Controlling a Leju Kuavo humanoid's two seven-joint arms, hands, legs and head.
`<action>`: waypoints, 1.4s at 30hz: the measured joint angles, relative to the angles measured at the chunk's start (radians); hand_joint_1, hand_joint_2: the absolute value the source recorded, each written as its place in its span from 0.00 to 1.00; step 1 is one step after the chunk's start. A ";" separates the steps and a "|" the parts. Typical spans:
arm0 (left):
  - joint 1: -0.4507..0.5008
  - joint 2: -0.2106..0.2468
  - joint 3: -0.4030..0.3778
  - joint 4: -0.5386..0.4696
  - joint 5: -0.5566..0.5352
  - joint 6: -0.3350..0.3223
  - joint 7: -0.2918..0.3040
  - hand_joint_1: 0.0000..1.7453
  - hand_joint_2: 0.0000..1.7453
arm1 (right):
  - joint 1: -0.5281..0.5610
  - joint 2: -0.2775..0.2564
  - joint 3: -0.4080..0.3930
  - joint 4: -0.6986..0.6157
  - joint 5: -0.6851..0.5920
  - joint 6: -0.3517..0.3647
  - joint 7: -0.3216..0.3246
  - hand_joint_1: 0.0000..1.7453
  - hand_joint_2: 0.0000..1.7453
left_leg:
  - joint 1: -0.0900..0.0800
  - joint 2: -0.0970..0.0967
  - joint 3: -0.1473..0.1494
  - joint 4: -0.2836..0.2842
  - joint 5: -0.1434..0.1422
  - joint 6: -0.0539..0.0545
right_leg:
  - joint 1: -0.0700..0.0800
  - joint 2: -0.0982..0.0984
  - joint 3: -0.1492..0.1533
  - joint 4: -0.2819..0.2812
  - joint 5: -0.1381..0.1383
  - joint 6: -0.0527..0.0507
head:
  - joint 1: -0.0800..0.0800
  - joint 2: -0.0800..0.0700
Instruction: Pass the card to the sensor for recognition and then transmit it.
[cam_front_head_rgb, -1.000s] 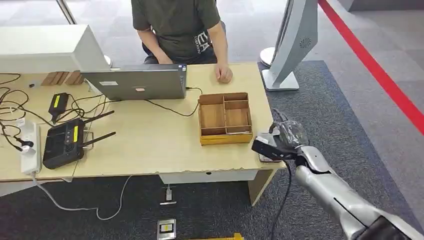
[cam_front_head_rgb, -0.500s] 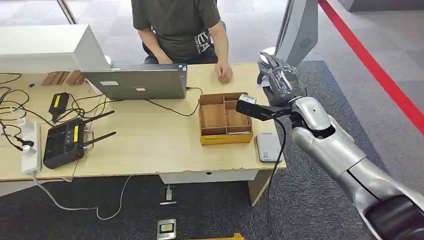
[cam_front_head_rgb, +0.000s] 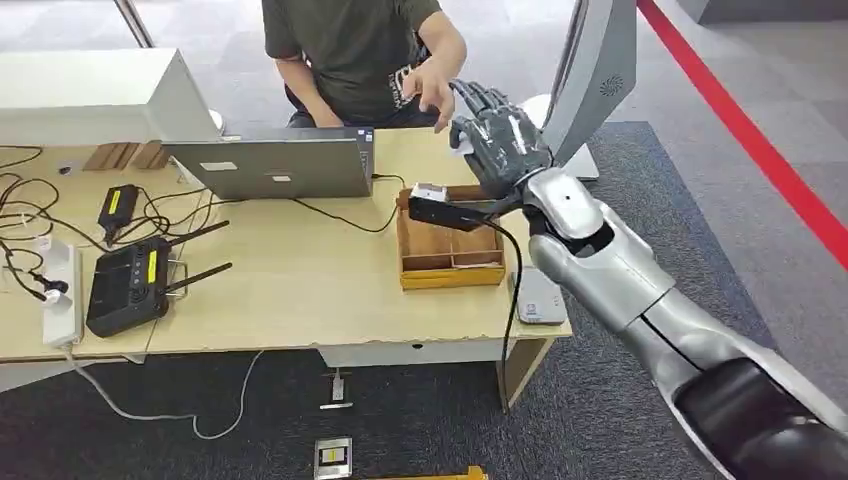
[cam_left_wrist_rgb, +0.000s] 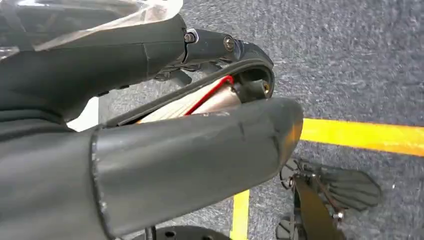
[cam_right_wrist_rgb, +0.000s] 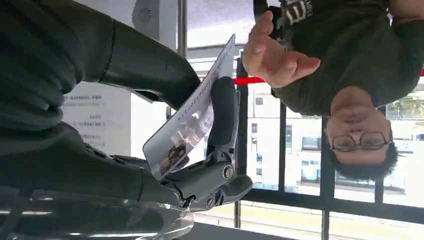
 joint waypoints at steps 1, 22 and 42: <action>0.000 0.000 -0.004 0.000 -0.002 -0.001 0.004 0.00 0.00 | -0.020 0.021 0.004 0.035 0.014 0.014 0.010 1.00 1.00 | 0.000 0.000 0.000 0.000 0.000 0.000 | 0.000 0.000 0.000 0.000 0.000 0.000 | 0.000 0.000; 0.001 -0.001 -0.025 0.000 0.004 -0.014 0.045 0.00 0.00 | -0.142 0.173 0.026 0.371 0.042 0.080 0.061 1.00 1.00 | 0.000 0.001 0.000 0.000 0.000 0.000 | 0.000 0.000 -0.001 -0.001 0.001 0.000 | 0.001 0.000; 0.003 -0.001 -0.037 0.000 -0.006 -0.019 0.040 0.00 0.00 | -0.142 0.170 0.020 0.480 0.047 -0.019 0.047 0.00 0.00 | 0.000 0.001 0.000 0.001 0.000 0.000 | 0.000 0.000 -0.002 -0.001 0.001 0.000 | 0.001 0.000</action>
